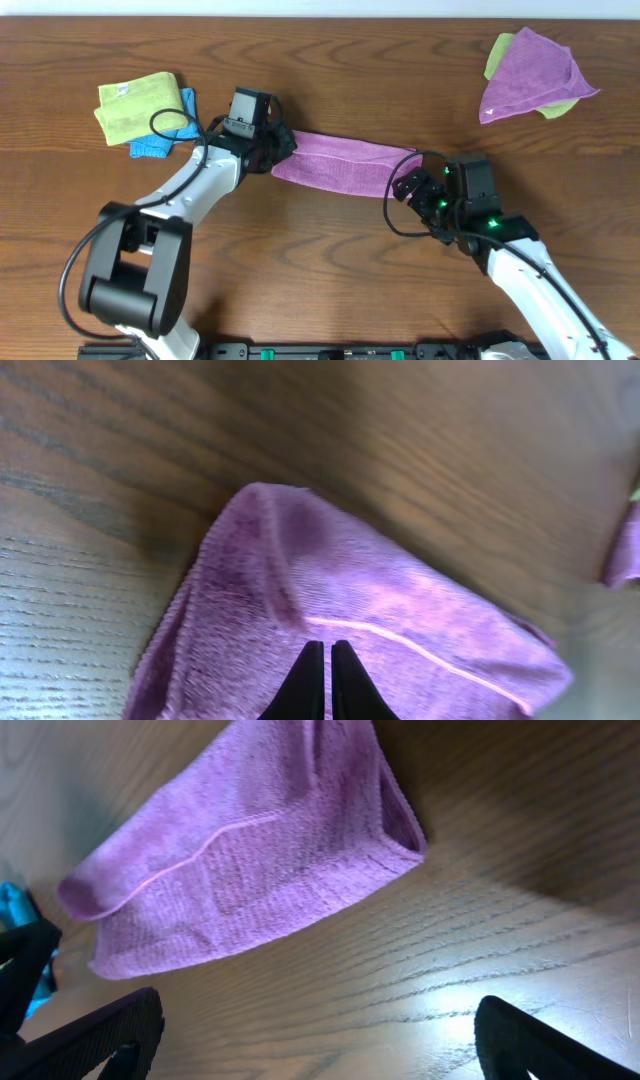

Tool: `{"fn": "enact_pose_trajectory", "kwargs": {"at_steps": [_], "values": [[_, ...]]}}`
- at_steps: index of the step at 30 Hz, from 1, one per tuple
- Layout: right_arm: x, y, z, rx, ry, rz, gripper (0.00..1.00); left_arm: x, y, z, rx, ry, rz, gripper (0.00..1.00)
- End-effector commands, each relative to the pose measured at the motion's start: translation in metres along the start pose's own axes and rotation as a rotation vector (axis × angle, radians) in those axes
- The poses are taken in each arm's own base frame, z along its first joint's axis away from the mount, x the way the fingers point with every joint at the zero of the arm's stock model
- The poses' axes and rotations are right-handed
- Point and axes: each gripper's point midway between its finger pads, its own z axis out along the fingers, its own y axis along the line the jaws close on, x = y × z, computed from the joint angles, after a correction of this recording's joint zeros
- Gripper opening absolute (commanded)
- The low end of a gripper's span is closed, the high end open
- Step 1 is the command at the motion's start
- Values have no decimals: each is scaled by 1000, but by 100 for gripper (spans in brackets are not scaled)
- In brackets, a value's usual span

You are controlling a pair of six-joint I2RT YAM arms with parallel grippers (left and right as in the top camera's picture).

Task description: Fold the cloth

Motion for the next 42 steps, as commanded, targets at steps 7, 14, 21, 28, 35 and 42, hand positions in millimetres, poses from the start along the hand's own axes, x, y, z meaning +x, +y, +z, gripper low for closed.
{"fn": "enact_pose_trajectory", "kwargs": {"at_steps": [7,14,21,28,35,42], "values": [[2,-15,29,75,52,76,99,-3,16,20,-54,-8,-12,6],[0,-15,41,77,51,95,99,-2,19,23,-86,-25,-2,6],[2,-15,52,78,58,86,99,3,17,26,-108,-39,22,6],[5,-14,66,79,60,84,98,5,18,27,-134,-48,43,6],[4,-17,72,95,52,80,97,16,32,42,-164,-1,33,6],[-2,-21,79,111,19,77,93,21,39,49,-177,21,27,6]]}}
